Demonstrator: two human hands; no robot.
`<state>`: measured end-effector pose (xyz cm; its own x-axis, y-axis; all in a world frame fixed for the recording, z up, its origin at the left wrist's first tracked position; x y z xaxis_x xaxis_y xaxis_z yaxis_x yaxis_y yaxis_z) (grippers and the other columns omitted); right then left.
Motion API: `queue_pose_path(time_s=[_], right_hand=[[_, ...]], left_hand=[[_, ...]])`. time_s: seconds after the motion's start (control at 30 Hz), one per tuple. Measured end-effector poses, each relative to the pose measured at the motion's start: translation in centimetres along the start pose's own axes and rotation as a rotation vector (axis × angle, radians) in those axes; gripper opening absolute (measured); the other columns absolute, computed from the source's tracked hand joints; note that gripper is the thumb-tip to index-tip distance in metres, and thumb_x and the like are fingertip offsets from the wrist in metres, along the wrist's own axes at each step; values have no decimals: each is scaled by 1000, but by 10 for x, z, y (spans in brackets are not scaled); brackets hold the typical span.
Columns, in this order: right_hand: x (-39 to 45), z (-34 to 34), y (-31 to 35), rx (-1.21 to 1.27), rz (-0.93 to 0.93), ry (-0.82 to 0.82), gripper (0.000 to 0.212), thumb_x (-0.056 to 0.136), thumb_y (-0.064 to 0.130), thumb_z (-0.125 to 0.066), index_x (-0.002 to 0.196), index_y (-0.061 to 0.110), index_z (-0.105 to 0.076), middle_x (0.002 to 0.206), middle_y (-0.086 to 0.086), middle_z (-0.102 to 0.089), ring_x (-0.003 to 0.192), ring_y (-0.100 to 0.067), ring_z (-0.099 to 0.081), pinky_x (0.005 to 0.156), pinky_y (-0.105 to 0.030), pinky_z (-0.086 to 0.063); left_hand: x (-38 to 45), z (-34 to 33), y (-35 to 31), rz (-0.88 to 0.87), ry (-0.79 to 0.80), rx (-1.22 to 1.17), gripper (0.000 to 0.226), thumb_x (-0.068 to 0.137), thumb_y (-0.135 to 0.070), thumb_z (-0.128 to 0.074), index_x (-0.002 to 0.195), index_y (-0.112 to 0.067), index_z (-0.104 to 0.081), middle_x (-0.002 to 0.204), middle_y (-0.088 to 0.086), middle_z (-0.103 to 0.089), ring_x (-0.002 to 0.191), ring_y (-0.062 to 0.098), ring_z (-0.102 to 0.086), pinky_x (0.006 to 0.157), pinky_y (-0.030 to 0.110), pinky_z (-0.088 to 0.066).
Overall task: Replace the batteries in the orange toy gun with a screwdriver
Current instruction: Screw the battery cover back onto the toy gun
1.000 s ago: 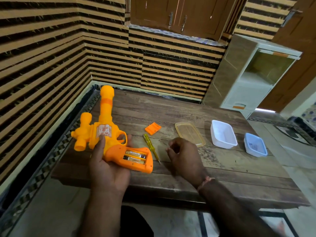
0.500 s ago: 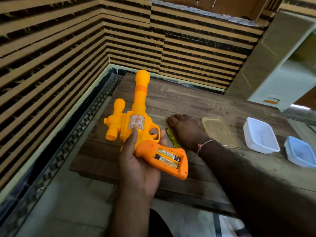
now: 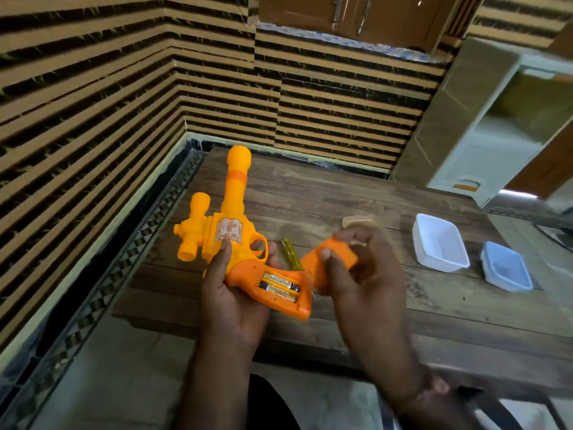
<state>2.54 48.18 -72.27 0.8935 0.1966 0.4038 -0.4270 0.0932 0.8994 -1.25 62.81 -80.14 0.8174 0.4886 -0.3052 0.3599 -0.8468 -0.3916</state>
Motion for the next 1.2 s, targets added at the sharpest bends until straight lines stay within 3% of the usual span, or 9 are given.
queue_pose_path(time_s=[0.1,0.3,0.4,0.57,0.63,0.73,0.97,1.13,1.2], right_hand=[[-34,-11,-5,25,-21,-27,22,82,10,-75,88,22,-58,73,11,-64,57,-3,-55,53,-22,-49],[-63,-18,-6,-388,176,42,40,75,46,-68,109,38,-50,105,19,-59,95,-3,-56,82,-32,-46],[-65,-18,-3,-580,330,38,35,84,50,-60,112,31,-51,102,12,-55,93,-12,-53,78,-35,-41],[-64,-20,-5,-774,421,14,33,93,50,-51,114,25,-53,89,-1,-62,86,-22,-49,71,-40,-38],[-66,-23,-6,-809,433,8,34,92,49,-52,114,24,-55,90,-2,-62,85,-24,-48,70,-39,-38],[-67,-24,-6,-802,417,-20,32,92,48,-53,112,24,-59,91,-3,-58,83,-24,-47,70,-38,-41],[-71,-28,-11,-754,420,-35,30,93,47,-51,107,23,-60,108,-6,-54,93,-24,-51,77,-40,-44],[-74,-32,-17,-731,476,-9,29,92,40,-54,113,20,-56,119,-9,-64,111,-23,-56,92,-36,-40],[-73,-31,-17,-706,492,-3,28,91,39,-56,112,20,-56,118,-6,-64,111,-20,-55,93,-35,-40]], left_hand=[[-5,-2,3,36,4,-18,57,86,-38,-62,133,-9,-52,112,18,-54,89,29,-62,87,43,-48],[-16,-5,5,105,57,84,44,83,-43,-58,106,-6,-60,101,17,-64,86,27,-67,83,39,-54],[-18,-8,7,101,36,60,40,81,-41,-60,103,-7,-63,97,13,-66,91,28,-68,97,47,-47],[-19,-12,11,132,70,81,36,93,-41,-51,95,-7,-62,84,11,-72,76,24,-71,73,36,-58],[-18,-11,11,140,64,94,37,95,-42,-49,93,-8,-62,83,12,-73,73,24,-70,78,37,-56],[-16,-11,10,149,73,87,39,87,-43,-56,102,-8,-62,95,14,-68,78,25,-68,83,39,-54],[-17,-13,8,114,95,60,34,84,-42,-57,93,-10,-64,85,10,-70,82,25,-68,96,47,-46],[-16,-12,10,127,101,33,38,83,-42,-61,107,-13,-64,115,13,-60,120,31,-61,106,59,-39],[-15,-10,9,126,99,44,44,81,-43,-61,113,-12,-61,118,13,-58,119,32,-61,104,57,-41]])
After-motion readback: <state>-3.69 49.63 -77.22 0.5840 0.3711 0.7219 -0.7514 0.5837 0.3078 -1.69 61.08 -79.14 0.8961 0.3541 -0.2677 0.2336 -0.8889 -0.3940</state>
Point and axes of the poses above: each hand's wrist, its own x-axis towards the middle knuckle, its own z-axis out of the back of the hand, y = z × x, the point moved 5 cm from there along x, towards the middle knuckle
